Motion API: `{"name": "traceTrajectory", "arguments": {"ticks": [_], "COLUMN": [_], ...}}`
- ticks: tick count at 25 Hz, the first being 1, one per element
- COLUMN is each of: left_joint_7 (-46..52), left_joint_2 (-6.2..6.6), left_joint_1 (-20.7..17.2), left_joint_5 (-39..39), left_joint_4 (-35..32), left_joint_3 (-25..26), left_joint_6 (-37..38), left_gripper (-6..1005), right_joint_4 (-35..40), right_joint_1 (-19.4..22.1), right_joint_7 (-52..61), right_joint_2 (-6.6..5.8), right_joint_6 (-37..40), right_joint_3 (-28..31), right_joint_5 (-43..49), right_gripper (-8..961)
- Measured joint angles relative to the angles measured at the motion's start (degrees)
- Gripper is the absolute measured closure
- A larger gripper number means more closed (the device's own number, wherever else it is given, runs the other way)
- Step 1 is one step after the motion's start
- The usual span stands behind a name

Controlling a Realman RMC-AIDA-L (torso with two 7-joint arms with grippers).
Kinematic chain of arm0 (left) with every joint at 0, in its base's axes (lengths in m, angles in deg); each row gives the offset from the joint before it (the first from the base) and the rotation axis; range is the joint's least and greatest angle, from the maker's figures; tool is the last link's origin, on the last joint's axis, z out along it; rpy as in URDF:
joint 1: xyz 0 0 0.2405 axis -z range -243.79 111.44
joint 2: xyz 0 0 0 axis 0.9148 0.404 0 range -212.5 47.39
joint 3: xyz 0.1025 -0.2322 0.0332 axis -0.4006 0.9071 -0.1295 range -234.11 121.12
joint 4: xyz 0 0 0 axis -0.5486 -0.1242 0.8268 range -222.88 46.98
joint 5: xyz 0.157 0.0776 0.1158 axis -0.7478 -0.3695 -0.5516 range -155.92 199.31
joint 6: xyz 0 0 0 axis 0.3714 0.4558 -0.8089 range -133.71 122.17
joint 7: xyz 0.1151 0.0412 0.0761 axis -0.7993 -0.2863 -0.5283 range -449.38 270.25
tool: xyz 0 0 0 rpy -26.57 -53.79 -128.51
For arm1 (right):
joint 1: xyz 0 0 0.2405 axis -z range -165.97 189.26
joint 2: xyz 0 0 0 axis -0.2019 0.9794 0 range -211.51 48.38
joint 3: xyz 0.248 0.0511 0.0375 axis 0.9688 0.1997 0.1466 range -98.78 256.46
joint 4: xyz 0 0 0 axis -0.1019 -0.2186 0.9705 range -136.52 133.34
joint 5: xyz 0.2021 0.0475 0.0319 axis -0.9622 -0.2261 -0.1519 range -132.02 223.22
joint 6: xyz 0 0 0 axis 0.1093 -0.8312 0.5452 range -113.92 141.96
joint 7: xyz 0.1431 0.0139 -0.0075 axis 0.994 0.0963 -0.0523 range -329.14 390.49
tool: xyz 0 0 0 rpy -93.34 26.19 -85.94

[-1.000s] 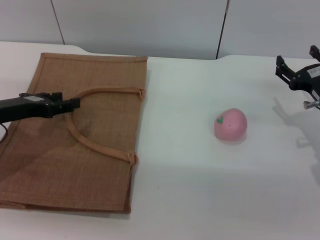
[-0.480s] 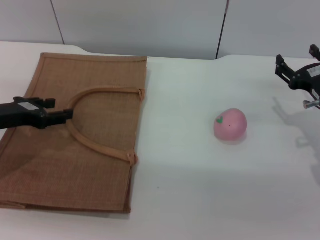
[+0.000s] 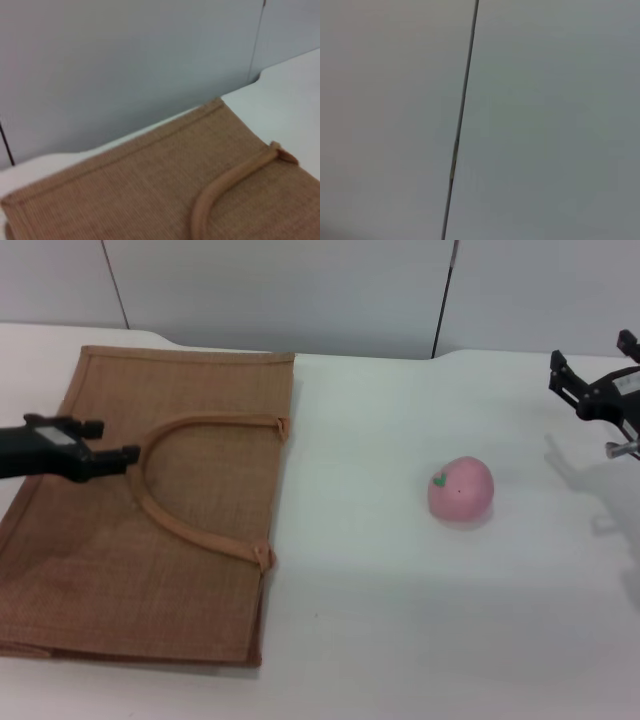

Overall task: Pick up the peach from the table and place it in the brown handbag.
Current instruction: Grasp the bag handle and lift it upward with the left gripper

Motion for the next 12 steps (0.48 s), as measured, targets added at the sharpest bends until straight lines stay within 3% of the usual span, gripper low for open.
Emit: {"name": "traceTrajectory", "arguments": {"ticks": [12], "left_joint_7": [-2.4], "left_joint_2": [-0.31], "left_joint_1": [1.6], "left_joint_5": [0.0], "left_joint_4": [0.6], "left_joint_3": [-5.3], "left_joint_6": [4.4], "left_gripper": [407], "right_joint_4": [0.1], "right_joint_1": [-0.2], "right_joint_7": [0.0], "right_joint_2": [0.10], "right_joint_6": [0.0], "right_joint_3": [-0.4], "right_joint_5": [0.0], "right_gripper": [88]}}
